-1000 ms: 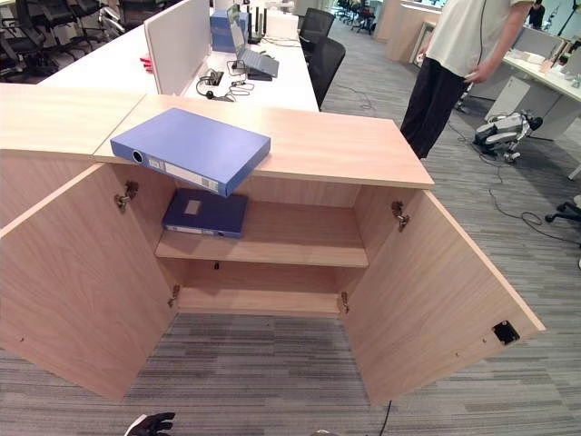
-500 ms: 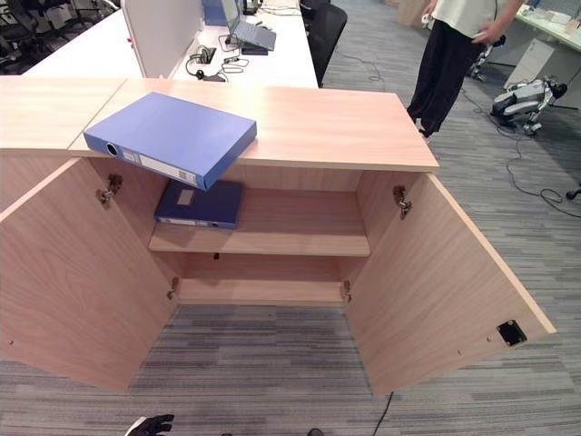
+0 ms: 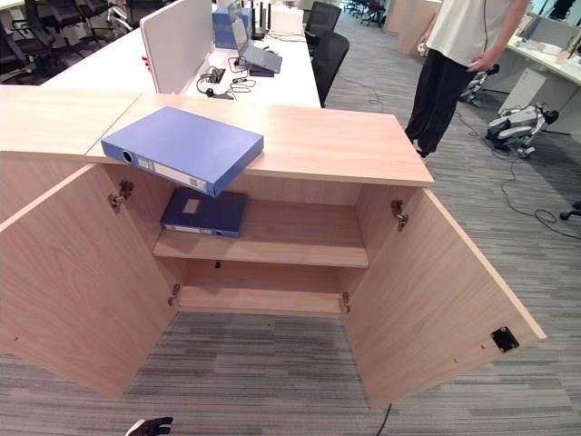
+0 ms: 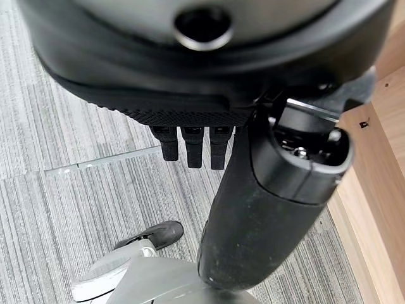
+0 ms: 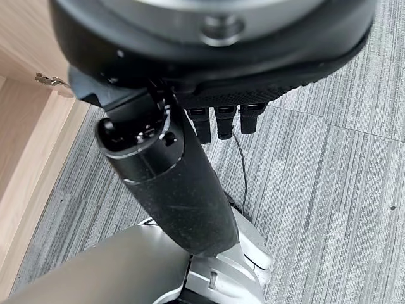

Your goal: Put the empty folder in the office cabinet

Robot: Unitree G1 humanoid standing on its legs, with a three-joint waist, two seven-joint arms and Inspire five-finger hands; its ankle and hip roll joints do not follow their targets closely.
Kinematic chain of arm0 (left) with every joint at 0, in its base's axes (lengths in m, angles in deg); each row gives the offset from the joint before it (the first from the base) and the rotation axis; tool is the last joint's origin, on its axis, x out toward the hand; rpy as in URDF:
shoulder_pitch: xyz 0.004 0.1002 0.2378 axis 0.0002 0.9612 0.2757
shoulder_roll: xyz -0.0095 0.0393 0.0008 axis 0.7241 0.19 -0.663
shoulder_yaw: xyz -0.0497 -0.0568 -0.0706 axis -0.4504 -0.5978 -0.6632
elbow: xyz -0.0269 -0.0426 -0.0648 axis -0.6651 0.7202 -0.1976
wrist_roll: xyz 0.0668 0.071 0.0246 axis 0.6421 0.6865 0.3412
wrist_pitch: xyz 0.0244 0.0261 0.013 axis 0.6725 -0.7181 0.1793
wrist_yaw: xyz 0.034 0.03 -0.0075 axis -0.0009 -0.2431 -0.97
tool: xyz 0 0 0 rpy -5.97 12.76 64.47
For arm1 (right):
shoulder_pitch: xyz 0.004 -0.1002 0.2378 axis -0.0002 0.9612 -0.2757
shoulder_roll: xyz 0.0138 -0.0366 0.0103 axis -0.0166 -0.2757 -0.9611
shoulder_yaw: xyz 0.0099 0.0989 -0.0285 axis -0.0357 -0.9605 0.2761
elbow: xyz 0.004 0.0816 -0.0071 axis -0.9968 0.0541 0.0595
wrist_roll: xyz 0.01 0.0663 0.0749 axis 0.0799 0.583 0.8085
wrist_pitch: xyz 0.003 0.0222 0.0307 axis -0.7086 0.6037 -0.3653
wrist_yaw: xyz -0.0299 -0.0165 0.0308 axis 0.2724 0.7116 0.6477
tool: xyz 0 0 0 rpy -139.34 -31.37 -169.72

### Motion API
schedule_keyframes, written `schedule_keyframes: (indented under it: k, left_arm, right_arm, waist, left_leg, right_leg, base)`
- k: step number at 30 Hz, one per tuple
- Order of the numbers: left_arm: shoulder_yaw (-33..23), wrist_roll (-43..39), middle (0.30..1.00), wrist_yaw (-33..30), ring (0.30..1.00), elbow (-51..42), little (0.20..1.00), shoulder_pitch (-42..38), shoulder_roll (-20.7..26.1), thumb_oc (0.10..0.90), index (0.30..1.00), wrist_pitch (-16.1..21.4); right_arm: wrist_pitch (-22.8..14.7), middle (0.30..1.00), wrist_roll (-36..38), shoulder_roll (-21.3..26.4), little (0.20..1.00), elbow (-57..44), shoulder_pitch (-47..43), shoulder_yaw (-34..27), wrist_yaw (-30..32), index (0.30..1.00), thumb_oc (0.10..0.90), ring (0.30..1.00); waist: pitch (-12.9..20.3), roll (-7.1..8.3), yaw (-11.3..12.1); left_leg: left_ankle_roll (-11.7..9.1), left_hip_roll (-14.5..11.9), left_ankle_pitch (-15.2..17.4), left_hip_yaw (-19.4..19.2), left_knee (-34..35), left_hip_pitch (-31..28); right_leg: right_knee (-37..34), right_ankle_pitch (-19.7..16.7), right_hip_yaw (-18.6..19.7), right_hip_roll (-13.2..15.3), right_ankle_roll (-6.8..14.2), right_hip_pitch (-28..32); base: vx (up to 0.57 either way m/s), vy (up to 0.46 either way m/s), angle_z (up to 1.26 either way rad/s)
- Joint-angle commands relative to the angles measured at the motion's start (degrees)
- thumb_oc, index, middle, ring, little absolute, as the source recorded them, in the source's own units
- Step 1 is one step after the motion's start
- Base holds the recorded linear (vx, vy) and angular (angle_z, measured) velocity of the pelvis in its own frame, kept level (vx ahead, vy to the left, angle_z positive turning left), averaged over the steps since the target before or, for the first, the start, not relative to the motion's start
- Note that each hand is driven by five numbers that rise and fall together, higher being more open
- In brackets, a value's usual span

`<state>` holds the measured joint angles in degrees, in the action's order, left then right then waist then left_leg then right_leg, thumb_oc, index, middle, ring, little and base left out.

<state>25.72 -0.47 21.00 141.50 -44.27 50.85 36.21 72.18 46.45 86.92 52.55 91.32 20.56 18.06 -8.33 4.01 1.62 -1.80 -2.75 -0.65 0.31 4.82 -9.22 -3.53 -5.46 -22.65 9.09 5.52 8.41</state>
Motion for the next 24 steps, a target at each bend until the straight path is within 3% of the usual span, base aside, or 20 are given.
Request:
schedule_keyframes:
  k: [1,9,10,11,13,17,19,21,23,24]
  left_arm:
    - [1.3,-0.4,0.9,-0.4,0.9,0.2,0.9,-4.3,-0.6,0.8,0.9,1.5]
    - [1.0,-1.6,0.9,-0.6,0.9,-0.5,0.9,-5.1,-0.3,0.8,0.9,1.5]
    - [1.3,-2.4,0.9,-0.5,0.9,-0.8,0.9,-5.5,-0.2,0.8,0.9,1.6]
    - [1.3,-2.4,0.9,-0.5,0.9,-0.8,0.9,-5.6,-0.2,0.8,0.9,1.6]
    - [1.5,-3.0,0.9,-0.2,0.9,-1.4,0.9,-6.0,0.1,0.8,0.9,1.5]
    - [1.9,-3.8,0.9,-0.2,0.9,-1.7,0.9,-6.9,-0.2,0.8,0.9,1.4]
    - [2.2,-4.1,0.9,-0.1,0.9,-1.7,0.9,-7.0,-0.4,0.8,0.9,1.4]
    - [2.6,-3.5,0.9,0.1,0.9,-1.3,0.9,-6.5,-0.8,0.8,0.9,1.2]
    - [2.6,-3.0,0.9,0.3,0.9,-1.0,0.9,-5.7,-0.9,0.8,0.9,0.9]
    - [2.6,-2.9,0.9,0.3,0.9,-1.0,0.9,-5.4,-0.7,0.8,0.9,0.7]
  right_arm:
    - [-1.3,0.9,-0.4,1.1,0.9,1.4,-4.4,2.0,0.3,0.9,0.8,0.9]
    - [-1.4,0.9,0.2,2.3,0.9,2.2,-4.7,1.1,0.9,0.9,0.8,0.9]
    - [-1.4,0.9,0.7,2.9,0.9,2.6,-5.1,0.6,1.1,0.9,0.8,0.9]
    - [-1.4,0.9,0.7,2.9,0.9,2.6,-5.1,0.6,1.1,0.9,0.8,0.9]
    - [-1.3,0.9,1.0,3.7,0.9,3.0,-5.6,0.1,1.2,0.9,0.8,0.9]
    - [-1.1,0.9,1.3,5.0,0.9,3.5,-6.7,-0.5,2.2,0.9,0.8,0.9]
    - [-0.8,0.9,1.4,5.5,0.9,4.1,-7.1,-0.6,2.5,0.9,0.8,0.9]
    - [-0.6,0.9,1.0,5.4,0.9,4.4,-7.2,-0.4,2.7,0.9,0.8,0.9]
    - [-0.6,0.9,0.3,5.5,0.9,4.8,-7.3,-0.2,2.9,0.9,0.8,0.9]
    - [-0.6,0.9,0.1,5.6,0.9,4.9,-7.4,-0.3,3.1,0.9,0.8,0.9]
  waist:
    - [-2.3,-0.89,0.4]
    - [-2.9,-1.45,0.5]
    - [-3.9,-1.52,0.5]
    - [-3.8,-1.53,0.4]
    - [-4.8,-1.45,0.4]
    - [-7.4,-1.44,0.6]
    - [-8.2,-1.78,0.5]
    - [-8.0,-1.84,1.0]
    - [-7.9,-2.91,2.0]
    - [-7.8,-3.46,2.5]
  left_leg:
    - [-2.0,-1.0,5.3,-3.4,0.2,-1.3]
    - [-3.5,-2.8,4.4,-2.2,-0.7,-0.2]
    - [-4.6,-3.2,5.2,-1.6,-7.5,3.4]
    - [-4.7,-3.2,5.5,-1.5,-8.0,3.8]
    - [-6.3,-3.1,6.0,-1.5,-15.6,7.7]
    - [-8.4,-2.2,0.5,1.2,-30.1,15.3]
    - [-8.7,-4.1,-1.9,-0.7,-29.6,17.9]
    - [-7.5,-6.3,-1.1,-2.9,-23.9,19.2]
    - [-7.3,-9.2,-6.1,-3.2,-15.6,20.0]
    - [-7.1,-10.2,-6.9,-2.8,-11.9,20.5]
  right_leg:
    - [0.8,5.5,2.8,1.3,3.4,-2.0]
    - [-0.4,7.0,2.9,-0.3,2.3,-1.5]
    - [0.1,8.3,3.2,-0.8,1.0,-1.5]
    - [0.1,8.4,3.1,-0.8,1.0,-1.6]
    - [0.0,9.6,2.8,-1.1,-0.3,-0.9]
    - [-1.2,10.8,2.0,-1.5,-2.0,2.4]
    - [-1.2,11.6,1.3,-1.9,-2.3,3.1]
    - [-0.9,12.1,0.8,-2.5,-2.0,3.6]
    - [0.0,13.3,1.4,-3.9,-1.5,4.7]
    - [0.6,14.0,1.6,-4.5,-1.4,5.1]
  base:
    - [0.01,-0.074,0.05]
    - [-0.01,-0.082,0.06]
    - [-0.04,-0.132,0.16]
    - [-0.07,-0.142,0.1]
    - [-0.05,-0.1,0.13]
    - [-0.01,-0.088,0.58]
    - [0.05,-0.022,0.4]
    - [0.17,0.004,0.1]
    - [0.25,0.061,0.03]
    - [0.26,0.083,-0.04]
